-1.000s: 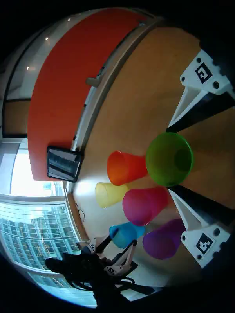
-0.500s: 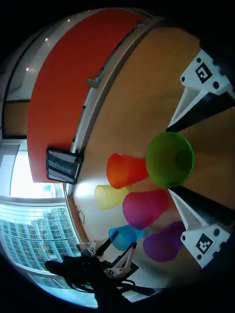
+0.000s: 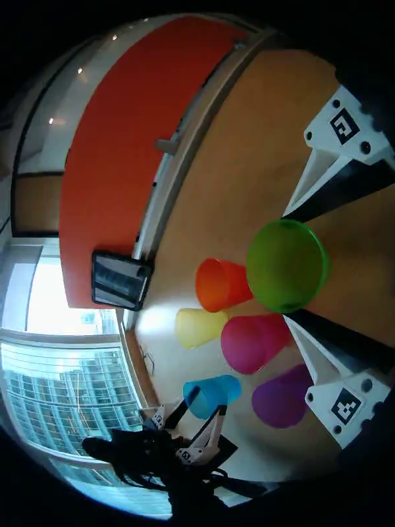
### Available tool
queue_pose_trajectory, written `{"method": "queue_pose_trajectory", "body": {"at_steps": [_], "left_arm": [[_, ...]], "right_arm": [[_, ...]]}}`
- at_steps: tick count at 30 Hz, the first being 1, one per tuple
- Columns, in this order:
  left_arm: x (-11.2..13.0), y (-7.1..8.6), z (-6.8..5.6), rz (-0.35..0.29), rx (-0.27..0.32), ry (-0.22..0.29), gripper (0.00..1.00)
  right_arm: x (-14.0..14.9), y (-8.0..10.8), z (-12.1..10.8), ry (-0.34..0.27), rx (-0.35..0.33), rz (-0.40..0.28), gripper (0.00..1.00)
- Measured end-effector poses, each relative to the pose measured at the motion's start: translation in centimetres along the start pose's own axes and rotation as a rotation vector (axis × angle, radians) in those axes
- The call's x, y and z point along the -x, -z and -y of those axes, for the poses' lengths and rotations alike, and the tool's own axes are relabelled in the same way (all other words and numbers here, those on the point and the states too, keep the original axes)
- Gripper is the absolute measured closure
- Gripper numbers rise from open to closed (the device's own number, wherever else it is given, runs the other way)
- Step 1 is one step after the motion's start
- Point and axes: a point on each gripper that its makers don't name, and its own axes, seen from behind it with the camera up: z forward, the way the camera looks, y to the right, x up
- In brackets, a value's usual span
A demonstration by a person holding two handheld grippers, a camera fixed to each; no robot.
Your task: Pour water
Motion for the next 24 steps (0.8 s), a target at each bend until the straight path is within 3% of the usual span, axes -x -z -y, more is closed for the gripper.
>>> {"method": "queue_pose_trajectory", "body": {"at_steps": [24], "left_arm": [[-7.1,6.9,-0.3,-0.219,-0.085,-0.045,0.14]], "right_arm": [[-7.6,7.3,2.7,0.037,0.038,-0.233,0.06]]}}
